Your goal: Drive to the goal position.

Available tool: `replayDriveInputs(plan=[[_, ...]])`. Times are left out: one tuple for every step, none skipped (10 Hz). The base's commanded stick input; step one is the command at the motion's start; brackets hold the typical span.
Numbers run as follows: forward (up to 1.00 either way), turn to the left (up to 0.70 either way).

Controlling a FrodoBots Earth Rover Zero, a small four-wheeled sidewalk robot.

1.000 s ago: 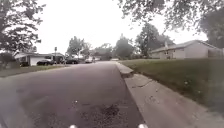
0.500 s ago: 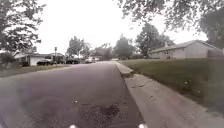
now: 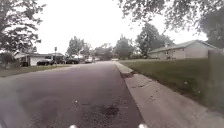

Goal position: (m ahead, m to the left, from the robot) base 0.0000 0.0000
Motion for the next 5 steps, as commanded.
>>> replayDriveInputs(plan=[[0.07, 0.0], [0.07, 0.0], [0.07, 0.0], [0.07, 0.0], [0.07, 0.0]])
